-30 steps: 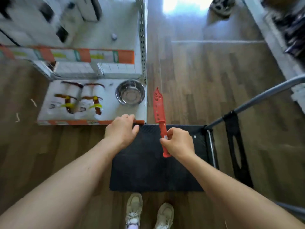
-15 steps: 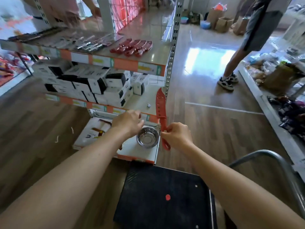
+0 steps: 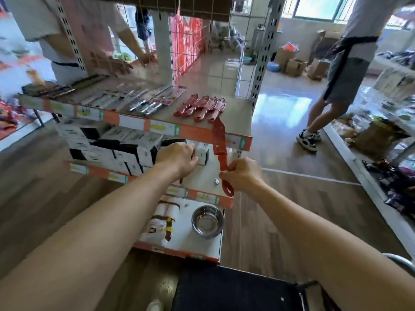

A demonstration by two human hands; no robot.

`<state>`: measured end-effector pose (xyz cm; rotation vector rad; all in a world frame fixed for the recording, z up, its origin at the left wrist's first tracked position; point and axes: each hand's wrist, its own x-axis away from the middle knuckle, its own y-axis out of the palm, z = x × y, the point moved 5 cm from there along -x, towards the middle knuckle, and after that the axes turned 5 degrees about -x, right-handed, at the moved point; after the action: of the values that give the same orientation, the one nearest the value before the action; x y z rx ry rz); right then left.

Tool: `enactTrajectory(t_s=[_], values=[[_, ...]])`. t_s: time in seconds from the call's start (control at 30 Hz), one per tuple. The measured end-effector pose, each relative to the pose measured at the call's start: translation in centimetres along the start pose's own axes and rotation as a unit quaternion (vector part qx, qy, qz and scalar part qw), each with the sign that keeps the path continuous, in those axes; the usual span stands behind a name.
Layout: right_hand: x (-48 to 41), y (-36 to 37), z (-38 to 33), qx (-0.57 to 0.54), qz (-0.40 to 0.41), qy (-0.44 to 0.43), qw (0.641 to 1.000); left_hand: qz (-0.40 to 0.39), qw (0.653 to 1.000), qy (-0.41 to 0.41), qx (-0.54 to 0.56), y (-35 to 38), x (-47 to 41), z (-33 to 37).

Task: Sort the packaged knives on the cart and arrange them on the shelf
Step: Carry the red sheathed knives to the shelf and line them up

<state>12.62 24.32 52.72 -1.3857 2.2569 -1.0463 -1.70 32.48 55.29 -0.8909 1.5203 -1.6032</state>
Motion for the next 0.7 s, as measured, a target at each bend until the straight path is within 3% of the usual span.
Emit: enactTrajectory(t_s=[0.33, 0.7], values=[[-9.9, -0.4, -8.0, -0.055, 0.085, 0.057, 0.993, 0.05, 0.992, 0.116, 0.012, -5.5, -14.5, -4.7], [-14.0, -2.5, -6.6, -0.042, 0.1, 0.142, 0.984, 0.014, 0.991, 0.13, 0.013, -4.9, -20.3, -4.3]])
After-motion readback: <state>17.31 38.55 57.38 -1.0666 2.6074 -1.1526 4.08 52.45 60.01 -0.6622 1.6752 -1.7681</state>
